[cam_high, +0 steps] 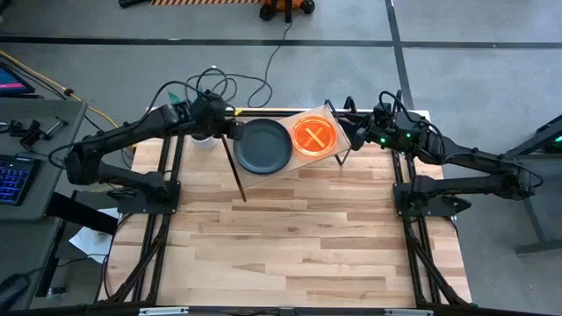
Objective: Place and stack plates onto a shelf
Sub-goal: Return to Home Position
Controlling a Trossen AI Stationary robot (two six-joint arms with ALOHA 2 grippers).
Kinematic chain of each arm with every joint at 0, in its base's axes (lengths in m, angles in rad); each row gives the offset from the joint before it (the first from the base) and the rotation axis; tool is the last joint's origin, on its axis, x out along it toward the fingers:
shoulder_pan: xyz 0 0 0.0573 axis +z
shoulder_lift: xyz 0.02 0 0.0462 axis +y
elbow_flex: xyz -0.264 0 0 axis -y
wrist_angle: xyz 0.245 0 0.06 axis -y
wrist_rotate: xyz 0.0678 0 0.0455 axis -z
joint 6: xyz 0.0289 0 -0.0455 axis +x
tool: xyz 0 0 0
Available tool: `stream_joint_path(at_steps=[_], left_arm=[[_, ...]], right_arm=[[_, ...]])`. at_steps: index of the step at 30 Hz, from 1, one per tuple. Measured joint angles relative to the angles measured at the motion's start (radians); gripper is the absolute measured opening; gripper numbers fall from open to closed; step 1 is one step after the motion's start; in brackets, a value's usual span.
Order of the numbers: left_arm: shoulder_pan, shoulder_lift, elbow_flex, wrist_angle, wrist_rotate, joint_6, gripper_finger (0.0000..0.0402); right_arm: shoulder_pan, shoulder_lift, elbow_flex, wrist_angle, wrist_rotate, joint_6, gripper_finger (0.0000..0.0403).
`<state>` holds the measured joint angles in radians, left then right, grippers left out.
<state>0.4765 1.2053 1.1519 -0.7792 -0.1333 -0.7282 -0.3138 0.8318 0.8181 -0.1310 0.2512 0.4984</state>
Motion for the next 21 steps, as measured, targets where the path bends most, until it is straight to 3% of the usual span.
stream_joint_path(at_steps=[5, 12, 17, 21], left_arm=[[0.029, -0.017, -0.002, 0.069, 0.035, 0.023, 0.0145], [0.015, -0.092, -0.002, 0.49, 0.116, 0.19, 0.0145], [-0.045, -0.147, -0.001, 0.747, 0.212, 0.29, 0.0145], [-0.137, -0.187, -0.001, 0.794, 0.217, 0.343, 0.0145]], right_arm=[[0.0, 0.0, 0.0, 0.0, 0.0, 0.015, 0.0193], [0.0, 0.0, 0.0, 0.029, -0.001, 0.027, 0.0193], [0.0, 0.0, 0.0, 0.108, -0.033, 0.023, 0.0193], [0.0, 0.0, 0.0, 0.172, -0.081, 0.012, 0.0193]])
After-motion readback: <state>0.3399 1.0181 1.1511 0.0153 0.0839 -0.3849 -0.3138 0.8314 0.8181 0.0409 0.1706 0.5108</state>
